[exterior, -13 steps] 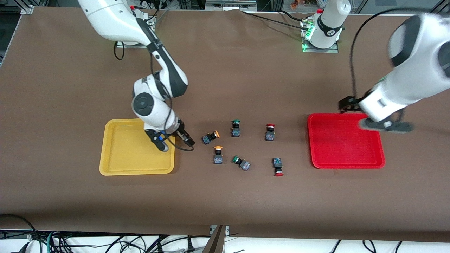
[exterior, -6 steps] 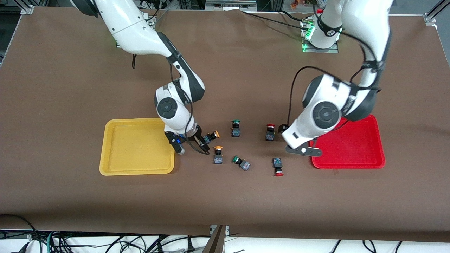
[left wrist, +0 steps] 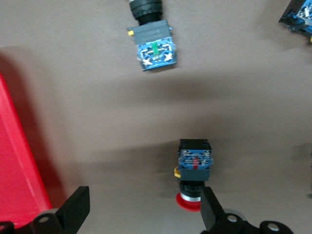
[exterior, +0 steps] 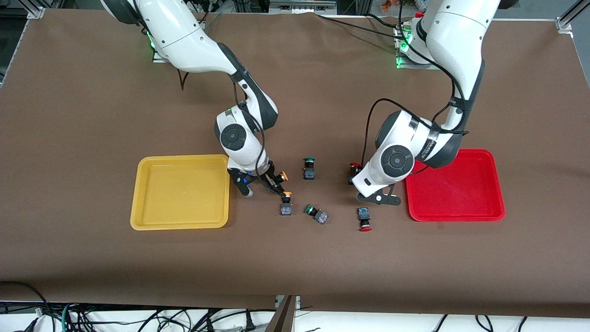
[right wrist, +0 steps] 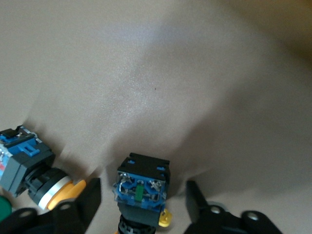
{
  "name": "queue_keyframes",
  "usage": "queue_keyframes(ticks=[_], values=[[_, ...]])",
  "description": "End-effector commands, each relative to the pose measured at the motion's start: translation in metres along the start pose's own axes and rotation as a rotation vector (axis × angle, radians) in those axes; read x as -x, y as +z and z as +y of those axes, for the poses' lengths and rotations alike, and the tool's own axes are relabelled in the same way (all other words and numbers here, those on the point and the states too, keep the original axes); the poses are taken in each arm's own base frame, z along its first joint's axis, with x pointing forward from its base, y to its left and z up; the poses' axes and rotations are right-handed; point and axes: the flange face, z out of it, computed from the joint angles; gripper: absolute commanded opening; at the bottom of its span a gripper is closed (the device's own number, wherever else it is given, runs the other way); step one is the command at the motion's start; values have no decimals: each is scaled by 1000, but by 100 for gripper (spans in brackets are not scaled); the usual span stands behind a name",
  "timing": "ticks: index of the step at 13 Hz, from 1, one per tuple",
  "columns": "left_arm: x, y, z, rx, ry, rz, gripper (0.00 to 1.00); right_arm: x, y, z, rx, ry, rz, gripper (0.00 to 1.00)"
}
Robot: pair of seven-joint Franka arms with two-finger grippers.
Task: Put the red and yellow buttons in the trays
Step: 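Place the orange button in the yellow tray while the left gripper grasps the red button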
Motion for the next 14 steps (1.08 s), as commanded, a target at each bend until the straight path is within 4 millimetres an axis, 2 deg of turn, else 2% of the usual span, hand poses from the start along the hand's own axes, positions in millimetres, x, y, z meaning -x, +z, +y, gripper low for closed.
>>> queue_keyframes(ticks=[1, 2, 3, 4, 6, 7, 8, 9, 10, 11, 12, 13, 14], values=[[-3, 24, 23, -1, -14, 34, 100, -23, -7, 2, 50, -106, 19, 25], [-3, 33, 27, -1, -31, 35, 100, -41, -23, 2, 87, -143, 13, 14], [1, 46, 41, -10, -34, 24, 100, -62, -43, 2, 119, -179, -3, 11], [4, 56, 48, -22, -59, 13, 100, -91, -64, 5, 155, -216, -33, 8], [8, 64, 54, -90, -29, 31, 100, -150, -107, 13, 205, -299, -86, 8], [11, 70, 56, -106, -40, 30, 100, -168, -116, 20, 230, -366, -106, 8], [12, 72, 63, -105, -59, 40, 100, -188, -116, 33, 259, -423, -111, 10], [12, 72, 65, -98, -58, 52, 100, -221, -108, 57, 291, -453, -95, 11], [10, 71, 62, -98, -50, 53, 87, -237, -101, 74, 303, -516, -96, 18], [10, 71, 63, -100, -46, 56, 62, -250, -98, 87, 318, -522, -99, 28], [11, 71, 64, -100, -47, 54, 44, -250, -100, 89, 320, -518, -103, 51], [11, 70, 63, -100, -49, 54, 38, -249, -106, 87, 313, -508, -106, 84], [9, 70, 60, -99, -53, 54, 30, -247, -117, 81, 300, -486, -102, 91]])
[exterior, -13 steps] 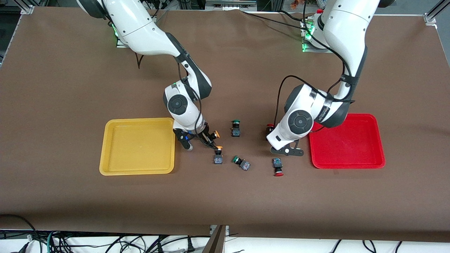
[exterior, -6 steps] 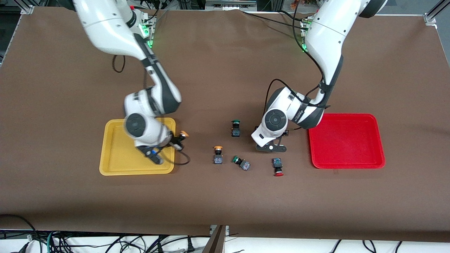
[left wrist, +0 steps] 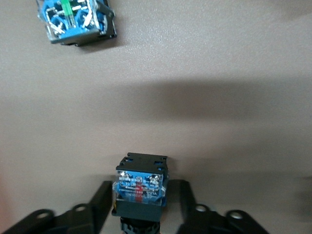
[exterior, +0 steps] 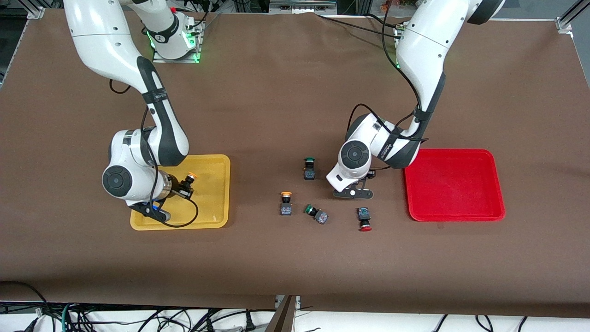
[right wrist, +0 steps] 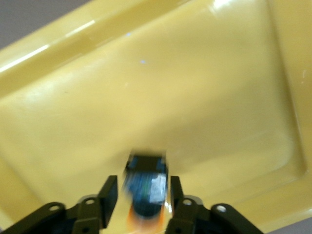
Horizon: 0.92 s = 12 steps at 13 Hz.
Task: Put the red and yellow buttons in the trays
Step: 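Place the orange button in the yellow tray while the left gripper grasps the red button, then carry the red button into the red tray while the right gripper reaches another orange button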
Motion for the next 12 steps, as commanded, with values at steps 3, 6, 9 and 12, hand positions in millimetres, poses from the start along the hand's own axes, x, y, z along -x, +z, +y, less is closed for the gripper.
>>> queue_keyframes(ticks=[3, 6, 9, 12], values=[[-5, -18, -13, -21, -6, 17, 21, 23, -53, -56, -90, 15, 46, 98], [-13, -58, -70, -57, 100, -43, 22, 66, -51, -156, -114, -176, 152, 99], [-19, -77, -138, -50, 248, -123, 24, 103, -19, -230, -122, -299, 257, 99], [-25, -58, -208, -43, 367, -204, 31, 122, 1, -264, -230, -262, 345, 99]])
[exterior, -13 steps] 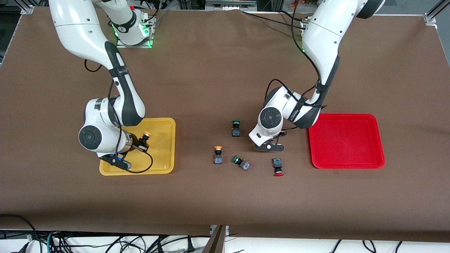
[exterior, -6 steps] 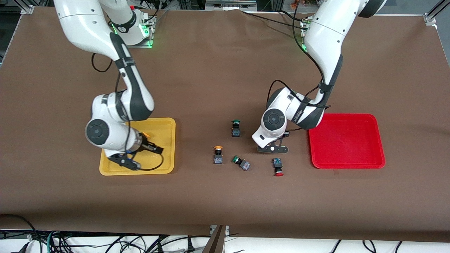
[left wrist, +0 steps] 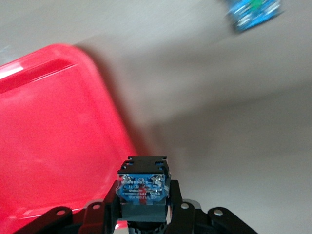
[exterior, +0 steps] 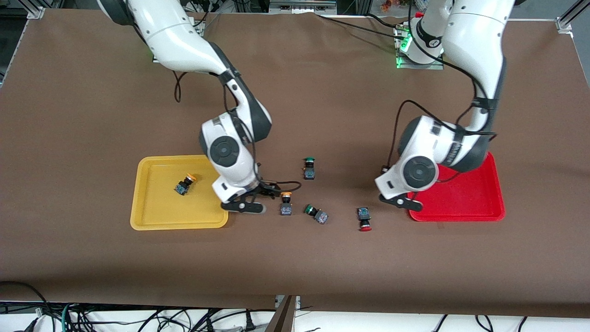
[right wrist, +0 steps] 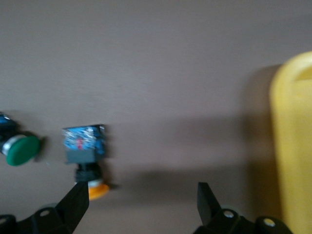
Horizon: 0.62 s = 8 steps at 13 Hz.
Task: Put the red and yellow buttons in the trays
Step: 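Carry the red button into the red tray while the right gripper reaches another orange button, then grasp the second orange button with the right gripper while the left gripper withdraws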
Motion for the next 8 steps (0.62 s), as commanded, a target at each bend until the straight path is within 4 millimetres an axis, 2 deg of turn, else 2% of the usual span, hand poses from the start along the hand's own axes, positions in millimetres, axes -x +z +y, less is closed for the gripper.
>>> queue_keyframes(ticks=[1, 2, 3, 4, 5, 6, 8], values=[[14, 24, -54, 3, 148, -57, 33, 3, 21, -29, -68, 58, 101, 99], [16, 33, -74, 20, 196, -66, 36, 15, 37, -44, -84, 67, 115, 99], [16, 42, -76, 23, 210, -78, 50, 24, 52, -50, -87, 74, 124, 99], [17, 47, -76, 26, 208, -83, 68, 30, 60, -54, -90, 73, 127, 98], [17, 45, -76, 24, 207, -79, 100, 32, 67, -51, -85, 69, 128, 96], [18, 37, -76, 23, 206, -66, 100, 33, 70, -50, -76, 61, 130, 88], [14, 21, -70, 35, 208, -29, 100, 33, 71, -50, -67, 39, 131, 51]])
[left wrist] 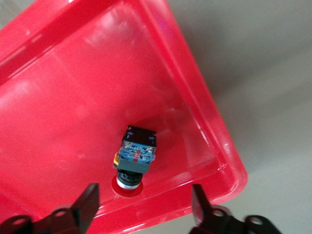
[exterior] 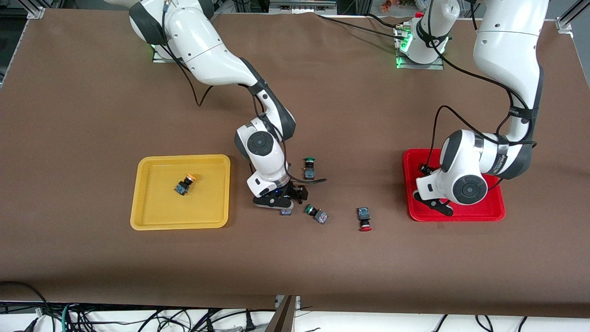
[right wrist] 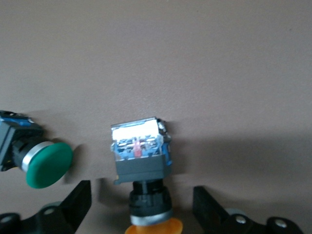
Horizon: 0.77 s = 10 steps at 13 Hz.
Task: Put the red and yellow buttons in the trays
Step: 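Grasp the second orange button with the right gripper while the left gripper withdraws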
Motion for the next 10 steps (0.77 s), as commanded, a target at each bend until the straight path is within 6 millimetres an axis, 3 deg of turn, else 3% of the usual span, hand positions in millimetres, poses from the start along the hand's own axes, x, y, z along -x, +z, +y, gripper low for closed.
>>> queue_keyframes(ticks=[1, 2, 3, 4, 5, 6, 8, 10], values=[[-9, -51, 25, 4, 37, 101, 100, -7, -4, -4, 2, -18, 20, 28], [-23, -83, 52, 47, 10, 176, 100, -14, -10, 0, 14, -10, 10, 8], [-34, -100, 81, 53, -76, 207, 100, -17, -14, 6, 48, -1, -25, 0], [-50, -109, 86, 64, -180, 256, 100, -23, -23, 10, 77, 7, -55, 0], [-66, -114, 90, 69, -229, 329, 100, -45, -48, 20, 81, 19, -67, 0], [-83, -111, 97, 70, -241, 402, 100, -68, -70, 38, 95, 12, -96, 0], [-102, -102, 91, 94, -263, 529, 100, -102, -111, 76, 131, -37, -172, 0], [-120, -85, 88, 172, -309, 626, 100, -113, -134, 123, 190, -60, -263, 0]])
